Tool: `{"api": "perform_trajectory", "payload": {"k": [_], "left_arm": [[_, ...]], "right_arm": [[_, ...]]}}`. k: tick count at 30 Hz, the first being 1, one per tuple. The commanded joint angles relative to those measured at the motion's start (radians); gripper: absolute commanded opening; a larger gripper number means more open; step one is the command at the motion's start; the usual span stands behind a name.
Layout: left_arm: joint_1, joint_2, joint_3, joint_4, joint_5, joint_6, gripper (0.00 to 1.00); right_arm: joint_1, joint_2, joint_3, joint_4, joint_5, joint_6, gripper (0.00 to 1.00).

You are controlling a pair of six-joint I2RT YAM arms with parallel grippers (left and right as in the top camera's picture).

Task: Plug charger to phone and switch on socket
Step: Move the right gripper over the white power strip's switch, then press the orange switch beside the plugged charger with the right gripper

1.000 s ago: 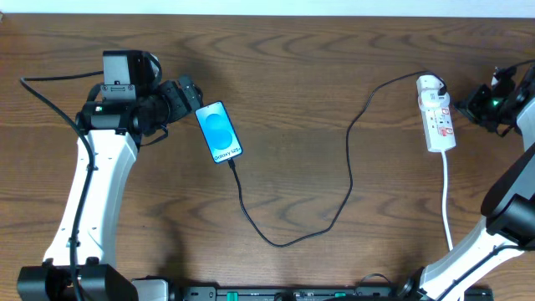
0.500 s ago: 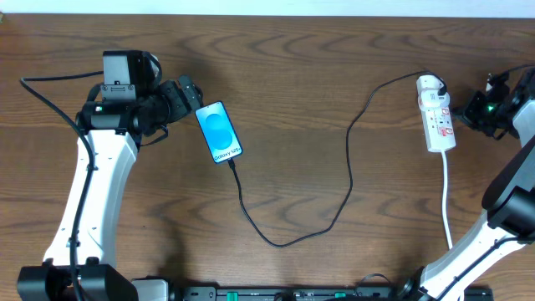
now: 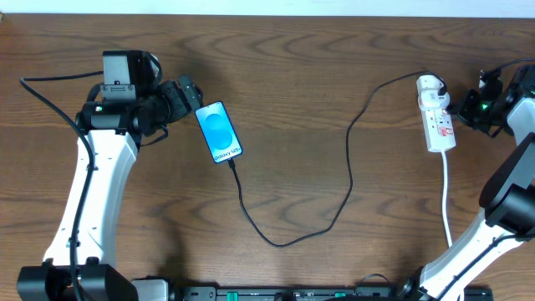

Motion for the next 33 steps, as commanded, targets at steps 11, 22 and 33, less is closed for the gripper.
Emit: {"api": "perform_trajectory", "payload": {"k": [11, 22, 33], "left_arm": [[0.003, -0.001, -0.002, -0.003, -0.014, 0.005, 0.98], [0.003, -0.001, -0.002, -0.003, -0.014, 0.005, 0.98], [0.003, -0.001, -0.002, -0.003, -0.014, 0.005, 0.98]], "right_arm": [[0.009, 0.043, 0.012, -0.004, -0.017, -0.023, 0.01], [0.042, 0.044, 0.012, -0.017, -0.011, -0.068, 0.01], [0.061, 0.044, 0.012, -0.038, -0.010, -0.075, 0.01]]}}
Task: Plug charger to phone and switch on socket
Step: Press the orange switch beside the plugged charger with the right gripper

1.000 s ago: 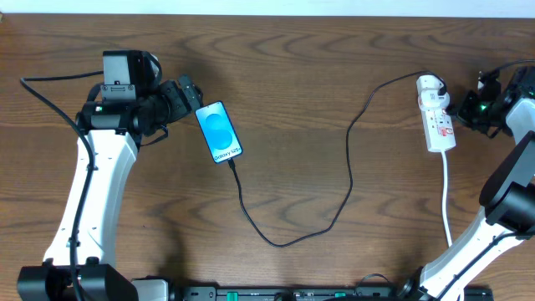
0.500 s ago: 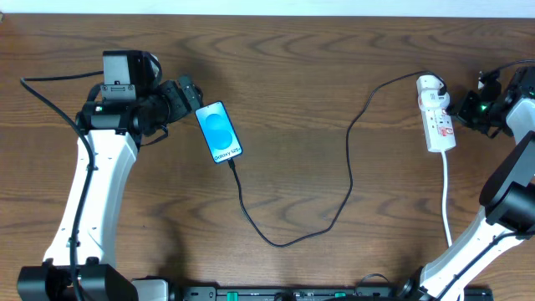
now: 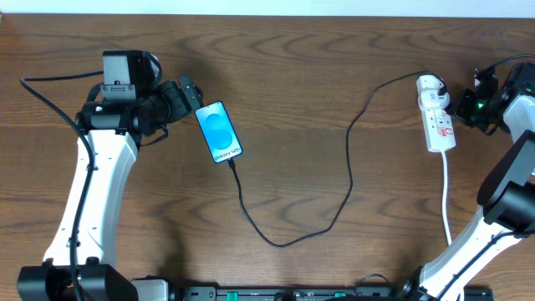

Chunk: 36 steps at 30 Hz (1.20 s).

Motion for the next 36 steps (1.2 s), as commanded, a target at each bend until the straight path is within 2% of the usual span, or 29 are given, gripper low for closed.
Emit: {"api": "perform_trajectory", "payload": {"k": [1, 36], "left_arm": [[0.003, -0.001, -0.002, -0.003, -0.014, 0.005, 0.98], [0.003, -0.001, -0.002, -0.003, -0.014, 0.005, 0.98]], "right_arm": [[0.040, 0.028, -0.007, -0.029, -0.047, -0.023, 0.01], [0.158, 0.028, -0.041, -0.064, -0.074, -0.022, 0.01]]}}
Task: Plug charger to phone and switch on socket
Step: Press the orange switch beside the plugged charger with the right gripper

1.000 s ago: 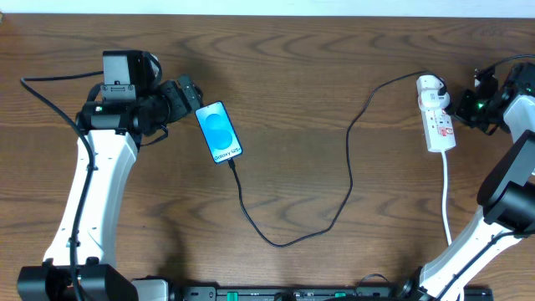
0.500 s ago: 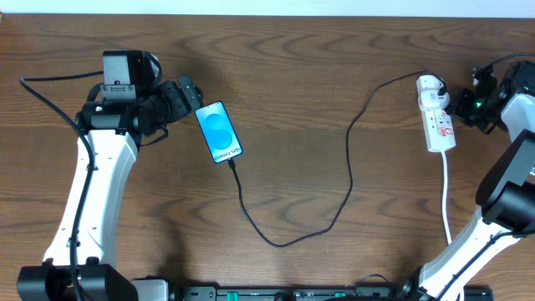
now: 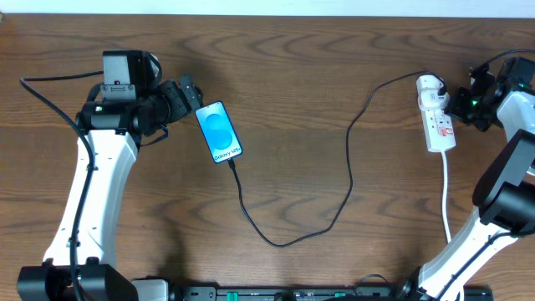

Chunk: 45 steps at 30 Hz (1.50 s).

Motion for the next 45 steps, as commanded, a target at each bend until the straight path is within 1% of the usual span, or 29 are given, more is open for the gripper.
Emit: {"api": "perform_trajectory", "payload": {"k": [1, 15, 24, 28, 38, 45], "left_arm": [[0.003, -0.001, -0.002, -0.003, -0.014, 0.005, 0.98], [0.003, -0.001, -0.002, -0.003, -0.014, 0.005, 0.98], [0.003, -0.001, -0.002, -0.003, -0.014, 0.005, 0.98], [0.003, -0.001, -0.002, -0.003, -0.014, 0.005, 0.98], [0.003, -0.001, -0.002, -0.003, -0.014, 0.005, 0.98], [0.003, -0.001, -0.002, -0.003, -0.014, 0.005, 0.98]], "right_arm": [[0.113, 0.042, -0.043, -0.046, -0.191, -0.022, 0.01], [0.150, 0.042, -0.043, -0.057, -0.241, -0.008, 0.01], [0.154, 0.042, -0.043, -0.068, -0.247, 0.065, 0.01], [0.160, 0.042, -0.043, -0.068, -0.246, 0.073, 0.01], [0.189, 0.042, -0.043, -0.067, -0.167, 0.071, 0.01], [0.198, 0.042, -0.043, -0.071, -0.168, 0.023, 0.01]]}}
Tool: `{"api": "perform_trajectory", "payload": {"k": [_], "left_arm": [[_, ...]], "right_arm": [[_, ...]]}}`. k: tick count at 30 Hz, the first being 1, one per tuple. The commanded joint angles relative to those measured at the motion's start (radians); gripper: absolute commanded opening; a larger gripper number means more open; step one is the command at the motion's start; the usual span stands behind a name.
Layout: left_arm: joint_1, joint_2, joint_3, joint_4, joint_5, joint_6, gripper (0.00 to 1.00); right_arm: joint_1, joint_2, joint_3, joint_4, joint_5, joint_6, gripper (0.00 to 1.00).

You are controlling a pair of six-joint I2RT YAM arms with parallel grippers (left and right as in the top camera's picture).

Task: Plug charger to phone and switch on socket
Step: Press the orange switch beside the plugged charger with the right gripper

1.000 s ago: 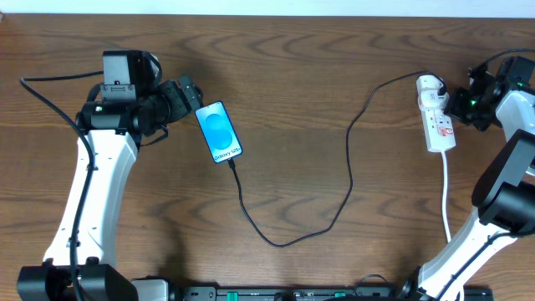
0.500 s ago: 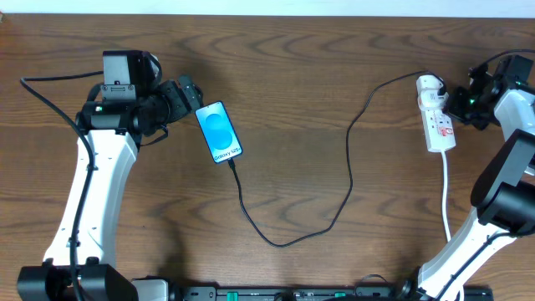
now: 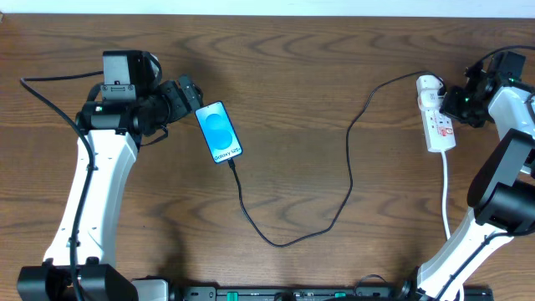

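Observation:
A phone (image 3: 219, 132) with a lit blue screen lies face up on the left part of the wooden table. A black charger cable (image 3: 288, 240) is plugged into its lower end, loops across the table and runs up to a white plug in the white power strip (image 3: 440, 125) at the far right. My left gripper (image 3: 191, 90) rests just beside the phone's upper left corner; whether its fingers are open or shut is too small to tell. My right gripper (image 3: 454, 104) looks shut, its tip at the right side of the strip's upper half.
The strip's own white lead (image 3: 446, 196) runs down toward the table's front edge. The left arm's white links stand over the left side of the table. The right arm rises along the right edge.
My right gripper has moved a little left and now reaches the strip's right side. The phone, the cable and the left arm have not moved.
The cable was plugged into the phone at every moment, and the left gripper stayed by the phone's corner. My right gripper was off to the right of the strip, then stood closer at each moment, and now is at the strip's edge.

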Motion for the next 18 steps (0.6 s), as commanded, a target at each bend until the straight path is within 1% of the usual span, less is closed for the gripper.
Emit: {"api": "perform_trajectory", "payload": {"k": [1, 4, 9, 13, 18], "left_arm": [[0.003, -0.001, -0.002, -0.003, -0.014, 0.005, 0.98], [0.003, -0.001, -0.002, -0.003, -0.014, 0.005, 0.98], [0.003, -0.001, -0.002, -0.003, -0.014, 0.005, 0.98], [0.003, -0.001, -0.002, -0.003, -0.014, 0.005, 0.98], [0.003, -0.001, -0.002, -0.003, -0.014, 0.005, 0.98]], "right_arm": [[0.145, 0.055, -0.049, -0.039, -0.310, -0.050, 0.01], [0.145, 0.055, -0.049, -0.038, -0.328, -0.084, 0.01], [0.145, 0.055, -0.048, -0.027, -0.419, -0.146, 0.01], [0.134, 0.055, -0.048, -0.025, -0.402, -0.145, 0.01], [0.087, 0.050, -0.028, -0.023, -0.392, -0.070, 0.01]]}}
